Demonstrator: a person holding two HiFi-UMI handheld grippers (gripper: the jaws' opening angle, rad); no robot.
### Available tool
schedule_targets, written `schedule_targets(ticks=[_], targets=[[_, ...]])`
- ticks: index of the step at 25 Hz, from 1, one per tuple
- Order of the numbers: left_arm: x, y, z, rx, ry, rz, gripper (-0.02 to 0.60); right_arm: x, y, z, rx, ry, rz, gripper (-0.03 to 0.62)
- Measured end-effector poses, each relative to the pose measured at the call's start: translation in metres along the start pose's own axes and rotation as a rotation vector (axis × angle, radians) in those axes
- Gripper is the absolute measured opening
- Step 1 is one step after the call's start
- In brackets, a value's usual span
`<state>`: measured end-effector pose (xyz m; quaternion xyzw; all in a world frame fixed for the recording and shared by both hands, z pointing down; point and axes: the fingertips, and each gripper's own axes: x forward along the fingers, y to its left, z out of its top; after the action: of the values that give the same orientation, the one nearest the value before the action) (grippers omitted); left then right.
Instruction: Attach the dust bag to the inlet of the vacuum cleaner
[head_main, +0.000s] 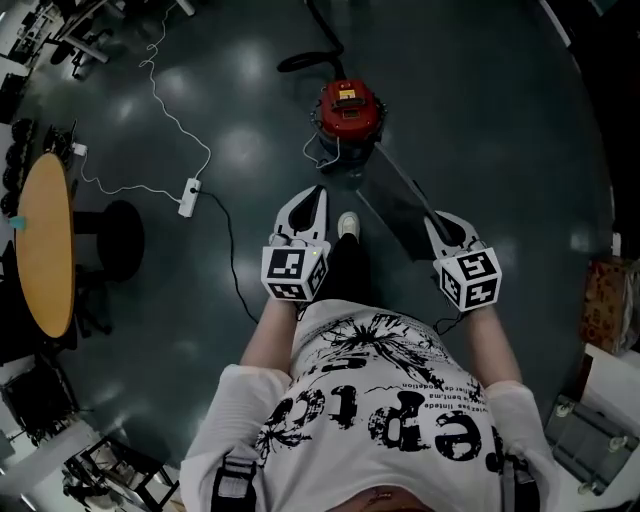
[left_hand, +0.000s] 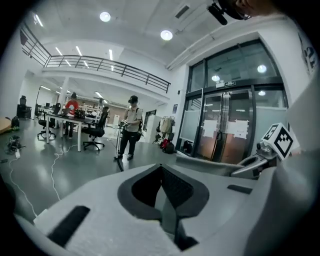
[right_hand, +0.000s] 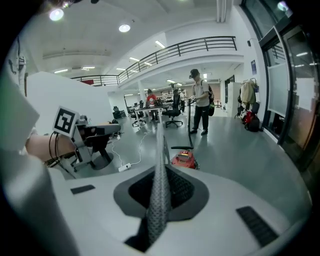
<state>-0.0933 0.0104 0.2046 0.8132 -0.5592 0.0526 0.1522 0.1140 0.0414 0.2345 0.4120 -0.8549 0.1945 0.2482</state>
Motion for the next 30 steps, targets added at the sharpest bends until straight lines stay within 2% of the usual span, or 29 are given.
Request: schedule_targets(ticks=[3, 6, 10, 16, 19, 22, 25, 30], targets=[[0.063, 0.029, 0.036, 0.013, -0.004, -0.017, 0.005, 0.039, -0.022, 0.034, -0.013, 0.03, 0.031, 0.025], [0.116, 0.053, 0.049, -0.004, 0.019, -0.028, 0.005, 0.076, -0.043, 0.058, -0.035, 0.037, 0.067, 0.025], [0.162, 0.074, 0.043, 0.043, 0.049, -0.018, 0.005, 0.126, -0.064, 0.065, -0.06, 0.064, 0.104, 0.025], [0.195, 0.084, 0.007, -0.017, 0.079, -0.005, 0.005, 0.178, -0.075, 0.047, -0.122, 0.137, 0.211, 0.025], [0.208, 0.092, -0.024, 0.01, 0.111, 0.026, 0.005, 0.2, -0.076, 0.023, -0.163, 0.167, 0.285, 0.025], [0.231, 0.11, -0.061, 0.065, 0.09, 0.058, 0.005, 0.234, -0.092, -0.01, -0.23, 0.173, 0.344, 0.025], [0.263, 0.134, -0.124, 0.134, 0.072, 0.081, 0.005, 0.279, -0.111, -0.056, -0.293, 0.142, 0.356, 0.025], [0.319, 0.177, -0.236, 0.161, 0.077, 0.091, 0.005, 0.36, -0.129, -0.147, -0.383, 0.123, 0.383, 0.025]])
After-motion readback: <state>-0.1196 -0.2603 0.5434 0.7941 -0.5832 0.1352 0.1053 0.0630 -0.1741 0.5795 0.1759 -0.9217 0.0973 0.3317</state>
